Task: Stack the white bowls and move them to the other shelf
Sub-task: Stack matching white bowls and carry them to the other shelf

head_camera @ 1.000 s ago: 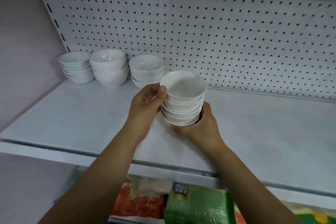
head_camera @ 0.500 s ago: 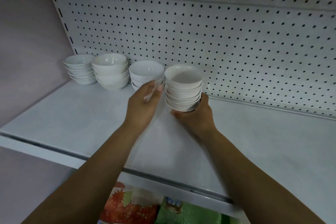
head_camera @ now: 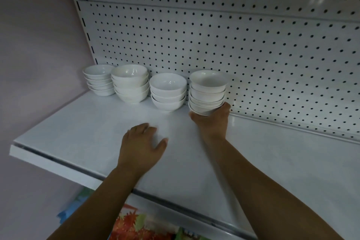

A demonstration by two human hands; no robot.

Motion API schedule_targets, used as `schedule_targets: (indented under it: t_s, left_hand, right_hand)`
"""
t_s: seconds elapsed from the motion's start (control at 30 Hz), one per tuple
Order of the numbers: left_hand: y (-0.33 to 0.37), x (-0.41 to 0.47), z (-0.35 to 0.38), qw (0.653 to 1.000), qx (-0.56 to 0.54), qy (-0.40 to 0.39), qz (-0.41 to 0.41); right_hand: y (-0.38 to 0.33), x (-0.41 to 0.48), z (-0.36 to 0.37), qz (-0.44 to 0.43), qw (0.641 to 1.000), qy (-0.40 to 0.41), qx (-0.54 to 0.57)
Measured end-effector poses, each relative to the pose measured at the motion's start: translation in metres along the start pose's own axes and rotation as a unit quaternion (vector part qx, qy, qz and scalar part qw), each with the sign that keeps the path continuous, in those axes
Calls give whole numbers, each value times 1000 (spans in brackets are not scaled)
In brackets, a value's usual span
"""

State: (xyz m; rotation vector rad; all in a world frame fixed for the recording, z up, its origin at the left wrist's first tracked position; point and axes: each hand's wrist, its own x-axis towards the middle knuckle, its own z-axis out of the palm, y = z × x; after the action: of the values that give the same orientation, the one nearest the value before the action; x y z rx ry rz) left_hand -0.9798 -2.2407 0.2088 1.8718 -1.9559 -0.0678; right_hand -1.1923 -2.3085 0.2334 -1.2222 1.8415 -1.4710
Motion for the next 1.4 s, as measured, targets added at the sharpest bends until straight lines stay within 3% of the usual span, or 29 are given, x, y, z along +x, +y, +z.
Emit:
schedule_targets:
  t_s: [0.2,0.33,0.47,0.7,0.83,0.97,1.17,1.4]
  left_hand:
    - [-1,-1,-4,1000,-8,10,3]
    - [0,-5,-6,999,-31,5,-7]
    - [6,-7,-20,990,-134,23,-38]
    - [-25,-39,-69,988,-146,56,15]
    - [-73,-89,-108,989,-129,61,-24]
    - [-125,-166,-148,987,-103,84,-86]
    - [-191,-299,-212,976,30,76,-200]
    - [-237,-467,-276,923,69,138,-352]
  right_hand:
    - [-2,0,4,2,1000,-6,-24]
    - [-8,6,-5,14,995,-52,-81]
    - [-14,-9,-26,27,985,-99,-138]
    - [-35,-80,-61,-84,949,-221,-209]
    - [-56,-129,-39,-127,935,-266,-197]
    - [-75,-198,5,-203,882,-374,-205]
    - [-117,-321,71,-273,803,-507,-155]
    - [-155,-478,123,-363,686,-620,-116]
